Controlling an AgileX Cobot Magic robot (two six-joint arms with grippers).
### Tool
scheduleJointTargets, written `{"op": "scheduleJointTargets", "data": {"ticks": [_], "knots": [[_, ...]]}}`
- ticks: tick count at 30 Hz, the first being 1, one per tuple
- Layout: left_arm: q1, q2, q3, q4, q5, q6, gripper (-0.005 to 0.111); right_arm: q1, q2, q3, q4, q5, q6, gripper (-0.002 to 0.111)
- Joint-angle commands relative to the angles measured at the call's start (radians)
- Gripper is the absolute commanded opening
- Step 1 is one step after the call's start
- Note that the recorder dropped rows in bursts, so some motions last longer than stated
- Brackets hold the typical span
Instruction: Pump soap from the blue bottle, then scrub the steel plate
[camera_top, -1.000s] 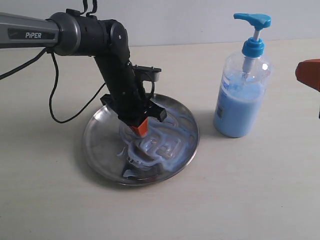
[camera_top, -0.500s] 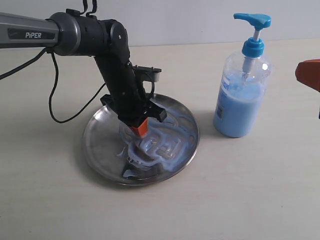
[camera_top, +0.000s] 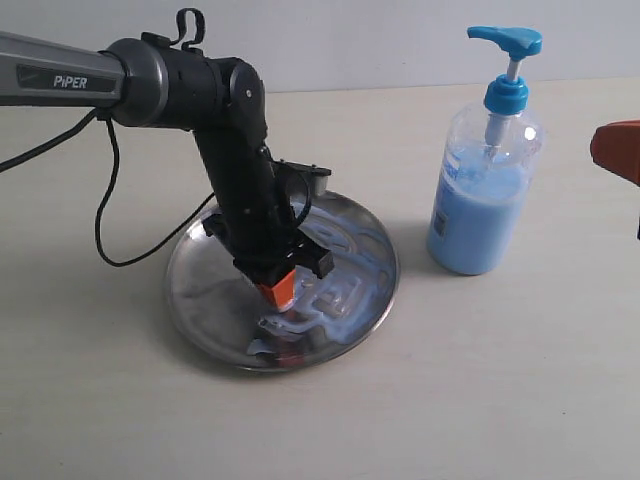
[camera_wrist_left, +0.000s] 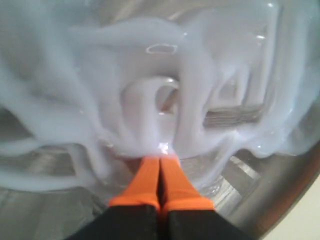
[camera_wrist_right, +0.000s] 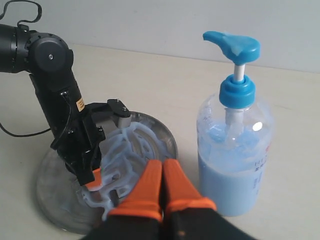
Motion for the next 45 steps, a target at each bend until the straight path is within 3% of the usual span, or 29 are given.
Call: {"op": "scheduleJointTargets", "data": {"ticks": [1, 8, 16, 28, 32, 36, 41, 45], "knots": [[-0.032, -0.023, 0.006, -0.015, -0.076, 0.008, 0.0, 0.001, -0.003, -0.001, -0.002, -0.007, -0.005, 0.0], [-0.03, -0.023, 0.006, -0.005, -0.237, 0.001, 0.0, 0.001, -0.003, -0.001, -0.002, -0.007, -0.005, 0.0], [-0.025, -0.021, 0.006, 0.175, -0.384, -0.104, 0.0, 0.001, -0.003, -0.001, 0.0, -0.007, -0.005, 0.0], [-0.001, -0.026, 0.006, 0.166, -0.215, -0.115, 0.0, 0.001, -0.003, -0.001, 0.0, -0.011, -0.005, 0.0], [-0.021, -0.065, 0.006, 0.018, -0.165, -0.023, 0.0, 0.001, -0.003, -0.001, 0.0, -0.011, -0.005, 0.0], [-0.023, -0.075, 0.006, -0.032, -0.177, -0.007, 0.0, 0.001, -0.003, -0.001, -0.004, -0.009, -0.005, 0.0], [-0.017, -0.058, 0.006, 0.025, -0.274, -0.016, 0.0, 0.001, -0.003, -0.001, -0.002, -0.009, -0.005, 0.0], [0.037, -0.026, 0.006, 0.066, -0.289, -0.048, 0.0, 0.001, -0.003, -0.001, 0.0, -0.004, -0.005, 0.0]]}}
